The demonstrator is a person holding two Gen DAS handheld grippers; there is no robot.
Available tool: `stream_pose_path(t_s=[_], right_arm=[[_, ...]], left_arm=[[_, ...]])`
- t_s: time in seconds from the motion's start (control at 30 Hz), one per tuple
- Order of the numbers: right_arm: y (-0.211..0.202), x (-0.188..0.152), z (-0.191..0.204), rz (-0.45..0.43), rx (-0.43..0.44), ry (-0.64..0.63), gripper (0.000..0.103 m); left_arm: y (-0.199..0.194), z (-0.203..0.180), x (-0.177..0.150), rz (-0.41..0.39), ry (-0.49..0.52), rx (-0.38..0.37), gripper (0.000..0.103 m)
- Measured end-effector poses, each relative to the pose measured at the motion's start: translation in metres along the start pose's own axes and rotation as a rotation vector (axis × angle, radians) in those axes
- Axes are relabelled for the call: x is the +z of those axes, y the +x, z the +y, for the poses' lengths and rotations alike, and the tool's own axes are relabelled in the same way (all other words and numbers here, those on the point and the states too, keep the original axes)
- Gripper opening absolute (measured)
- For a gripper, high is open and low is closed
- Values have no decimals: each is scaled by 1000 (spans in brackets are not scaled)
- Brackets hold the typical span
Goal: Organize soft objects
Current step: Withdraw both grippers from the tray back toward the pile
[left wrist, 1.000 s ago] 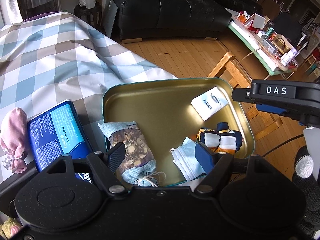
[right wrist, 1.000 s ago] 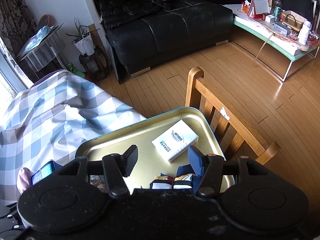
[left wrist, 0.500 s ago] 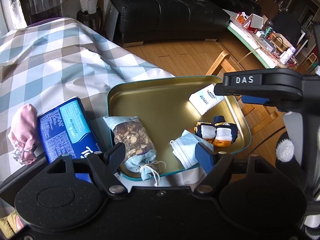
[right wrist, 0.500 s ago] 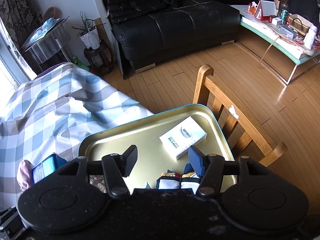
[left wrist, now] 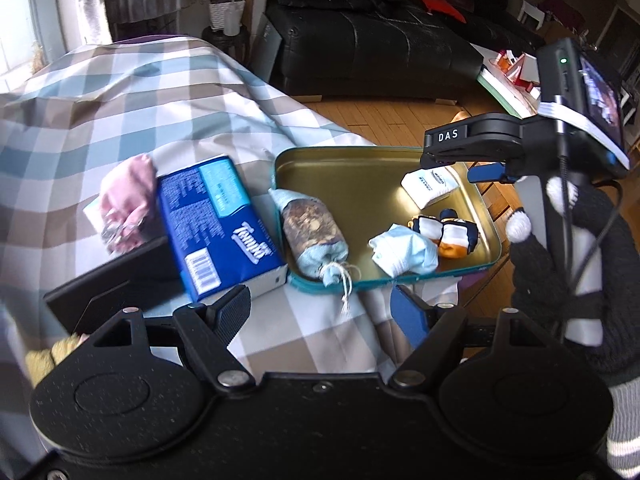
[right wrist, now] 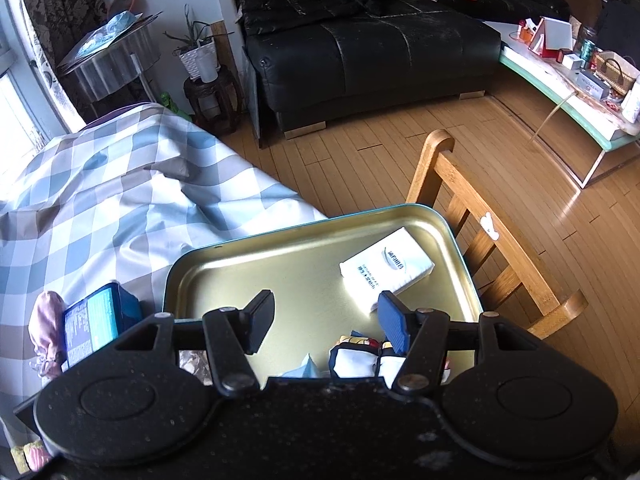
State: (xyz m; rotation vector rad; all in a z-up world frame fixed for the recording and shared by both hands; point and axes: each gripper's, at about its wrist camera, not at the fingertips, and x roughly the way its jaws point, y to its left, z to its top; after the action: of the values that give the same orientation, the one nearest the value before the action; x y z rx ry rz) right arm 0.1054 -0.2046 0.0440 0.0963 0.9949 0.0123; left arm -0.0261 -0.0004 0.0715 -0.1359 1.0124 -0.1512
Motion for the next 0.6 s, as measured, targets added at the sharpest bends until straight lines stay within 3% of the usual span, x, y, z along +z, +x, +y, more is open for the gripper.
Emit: stream_pose_path(t_s=[0.27, 0.47, 0.6], right_arm=[[-2, -20, 29, -9, 19, -115, 58], [-7, -55, 63, 11, 89, -219, 59], [-10, -83, 83, 38, 147, -270, 59]], left_arm=[[-28, 32, -36, -23, -128, 69, 73], [-31, 66, -58, -29, -217, 227, 73], [-23, 92, -69, 3, -293, 279, 73]])
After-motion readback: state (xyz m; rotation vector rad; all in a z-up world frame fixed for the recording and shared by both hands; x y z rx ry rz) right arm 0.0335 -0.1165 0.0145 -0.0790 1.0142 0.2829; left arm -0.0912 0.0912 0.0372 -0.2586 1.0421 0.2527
